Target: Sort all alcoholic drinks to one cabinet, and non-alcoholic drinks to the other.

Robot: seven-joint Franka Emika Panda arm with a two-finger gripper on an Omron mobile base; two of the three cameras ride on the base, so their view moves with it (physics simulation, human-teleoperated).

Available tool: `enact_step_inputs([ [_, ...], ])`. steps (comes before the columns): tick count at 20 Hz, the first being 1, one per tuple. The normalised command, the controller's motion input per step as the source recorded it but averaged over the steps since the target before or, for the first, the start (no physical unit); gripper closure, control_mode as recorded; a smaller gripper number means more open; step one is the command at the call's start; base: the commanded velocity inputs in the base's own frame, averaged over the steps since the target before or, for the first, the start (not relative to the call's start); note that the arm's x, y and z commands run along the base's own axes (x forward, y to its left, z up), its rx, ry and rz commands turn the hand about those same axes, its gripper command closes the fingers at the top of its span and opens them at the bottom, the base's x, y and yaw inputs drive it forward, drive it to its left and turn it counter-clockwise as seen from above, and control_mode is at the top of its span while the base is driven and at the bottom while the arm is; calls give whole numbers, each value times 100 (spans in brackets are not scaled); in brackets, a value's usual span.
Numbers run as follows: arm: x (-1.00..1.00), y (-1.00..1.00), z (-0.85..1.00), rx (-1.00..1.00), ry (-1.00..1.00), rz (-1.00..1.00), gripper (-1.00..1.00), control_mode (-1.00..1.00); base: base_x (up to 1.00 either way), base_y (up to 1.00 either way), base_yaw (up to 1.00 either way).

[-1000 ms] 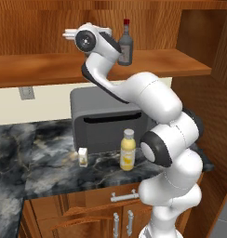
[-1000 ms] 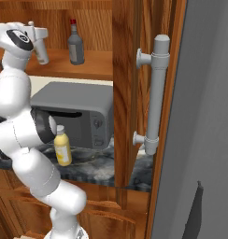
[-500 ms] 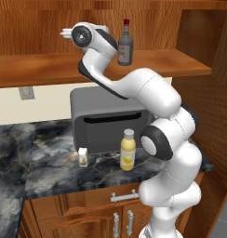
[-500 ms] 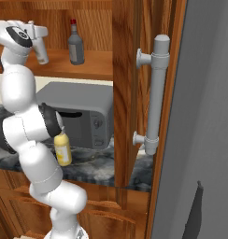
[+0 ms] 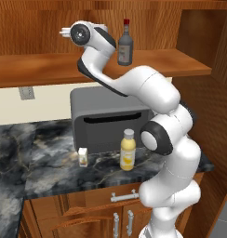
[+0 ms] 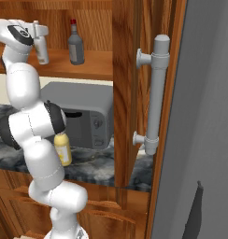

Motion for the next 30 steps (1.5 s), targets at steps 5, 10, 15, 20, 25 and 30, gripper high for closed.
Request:
enact_step_inputs([
  [5,6,0,0,0,0,1,-100,-100,0,0,0],
  [10,-1,0,0,0,0,0,-100,-100,0,0,0],
  [15,-17,0,0,0,-1,0,-100,-100,0,0,0],
  [20,-29,0,2,0,-2,0,-100,-100,0,0,0],
  [25,-39,0,0,0,-1,0,-100,-100,0,0,0],
  [30,-42,0,0,0,0,0,-100,-100,0,0,0],
])
